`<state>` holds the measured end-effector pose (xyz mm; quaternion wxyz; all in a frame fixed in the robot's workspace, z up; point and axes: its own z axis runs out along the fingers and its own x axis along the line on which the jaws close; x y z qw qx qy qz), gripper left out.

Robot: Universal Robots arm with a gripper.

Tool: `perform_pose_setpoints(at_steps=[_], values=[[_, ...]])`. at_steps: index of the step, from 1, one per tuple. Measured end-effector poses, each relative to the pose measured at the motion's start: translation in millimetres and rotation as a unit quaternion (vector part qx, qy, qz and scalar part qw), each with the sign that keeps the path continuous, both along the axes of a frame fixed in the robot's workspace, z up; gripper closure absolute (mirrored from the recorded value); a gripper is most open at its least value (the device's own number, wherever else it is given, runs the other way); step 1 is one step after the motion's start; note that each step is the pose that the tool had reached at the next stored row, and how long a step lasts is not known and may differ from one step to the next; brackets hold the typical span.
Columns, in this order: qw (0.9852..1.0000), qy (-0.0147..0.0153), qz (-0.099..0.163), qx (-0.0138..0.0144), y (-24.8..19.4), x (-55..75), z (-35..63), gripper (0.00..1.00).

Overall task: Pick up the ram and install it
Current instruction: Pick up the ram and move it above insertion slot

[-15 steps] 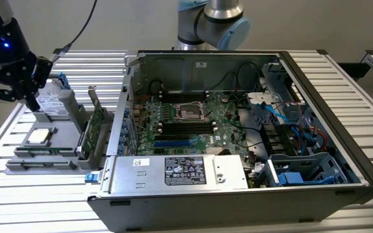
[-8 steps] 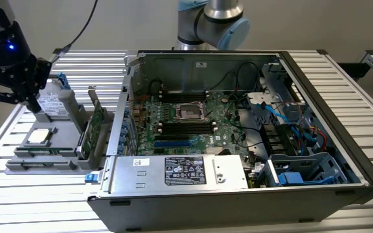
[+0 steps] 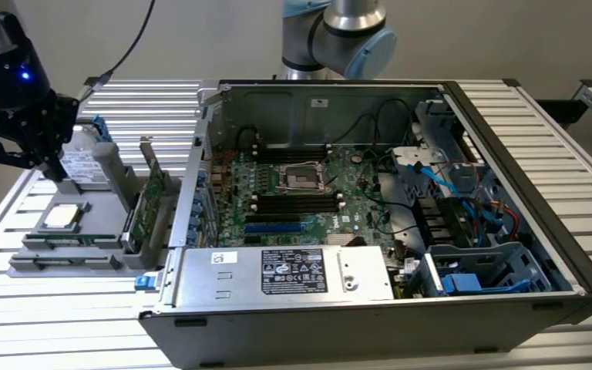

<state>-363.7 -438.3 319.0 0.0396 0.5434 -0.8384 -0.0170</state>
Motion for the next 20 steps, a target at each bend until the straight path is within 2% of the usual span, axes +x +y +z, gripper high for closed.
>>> perform_pose_setpoints(at_steps=[3, 7, 11, 16, 17, 20], values=[[0.9996, -0.0001, 0.028, 0.0, 0.0, 0.0, -1.0, 0.9], [0.9979, -0.0001, 0.065, 0.0, 0.0, 0.0, -2.3, 0.9], [0.995, 0.0, 0.1, 0.0, 0.0, 0.0, -3.3, 0.9], [0.9897, -0.0002, 0.143, 0.0001, 0.0, -1.0, -4.1, 0.9], [0.9892, -0.0001, 0.147, 0.0001, 0.0, -1.6, -4.1, 0.9], [0.9892, -0.0001, 0.147, 0.0001, 0.0, -1.5, -4.0, 0.88]])
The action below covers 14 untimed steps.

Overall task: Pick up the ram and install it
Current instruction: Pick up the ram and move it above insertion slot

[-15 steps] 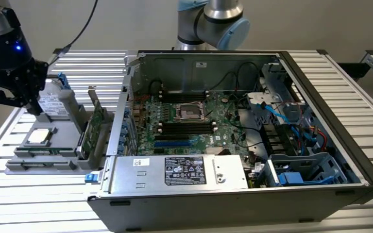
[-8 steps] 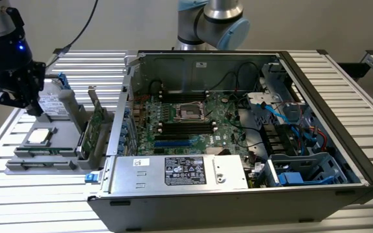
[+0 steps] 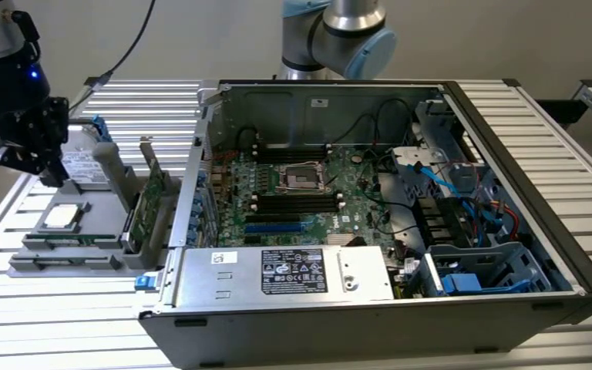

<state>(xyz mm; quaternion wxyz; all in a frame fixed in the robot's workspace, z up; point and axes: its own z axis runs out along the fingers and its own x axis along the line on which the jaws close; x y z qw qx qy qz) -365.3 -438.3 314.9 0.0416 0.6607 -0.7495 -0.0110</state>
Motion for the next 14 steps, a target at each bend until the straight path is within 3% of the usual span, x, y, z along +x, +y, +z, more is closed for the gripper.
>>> perform_pose_setpoints(at_steps=[2, 3, 6, 14], values=[[1.0, 0.0001, 0.0, -0.0001, 0.0, -0.2, 0.2, 0.76], [1.0, 0.0002, 0.0, -0.0001, 0.0, -0.6, 0.2, 0.76], [1.0, -0.0003, 0.001, 0.0, -1.8, -4.4, -2.6, 0.64], [1.0, -0.0004, 0.005, 0.0002, -12.4, -12.9, -15.4, 0.64]])
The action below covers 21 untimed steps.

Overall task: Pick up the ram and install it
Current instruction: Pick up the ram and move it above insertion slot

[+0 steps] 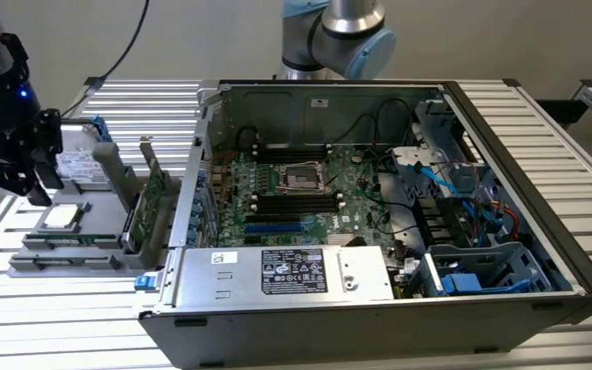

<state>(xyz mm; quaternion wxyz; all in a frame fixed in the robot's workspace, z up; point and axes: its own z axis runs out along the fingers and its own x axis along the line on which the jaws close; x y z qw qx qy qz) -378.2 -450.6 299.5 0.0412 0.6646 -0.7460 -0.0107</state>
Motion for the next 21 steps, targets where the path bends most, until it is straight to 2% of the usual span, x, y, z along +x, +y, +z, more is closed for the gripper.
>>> perform_pose_setpoints(at_steps=[13, 21], values=[[0.9999, 0.0018, 0.013, 0.0036, -20.6, -5.5, -23.6, 0.64], [0.9995, 0.002, 0.031, 0.0065, -27.5, -8.2, -38.2, 0.64]])
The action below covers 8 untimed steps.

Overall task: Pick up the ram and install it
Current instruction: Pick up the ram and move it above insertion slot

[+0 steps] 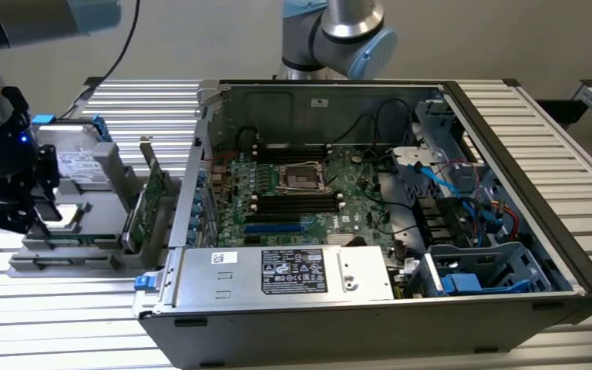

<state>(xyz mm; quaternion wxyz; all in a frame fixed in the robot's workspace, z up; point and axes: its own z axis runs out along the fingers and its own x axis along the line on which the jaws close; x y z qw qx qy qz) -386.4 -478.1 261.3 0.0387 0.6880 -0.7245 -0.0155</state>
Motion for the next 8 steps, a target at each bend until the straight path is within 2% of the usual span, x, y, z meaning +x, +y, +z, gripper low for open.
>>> perform_pose_setpoints(at_steps=[8], values=[[0.9998, -0.0001, 0.02, 0.0027, -6.1, -2.2, -14.6, 0.64]])
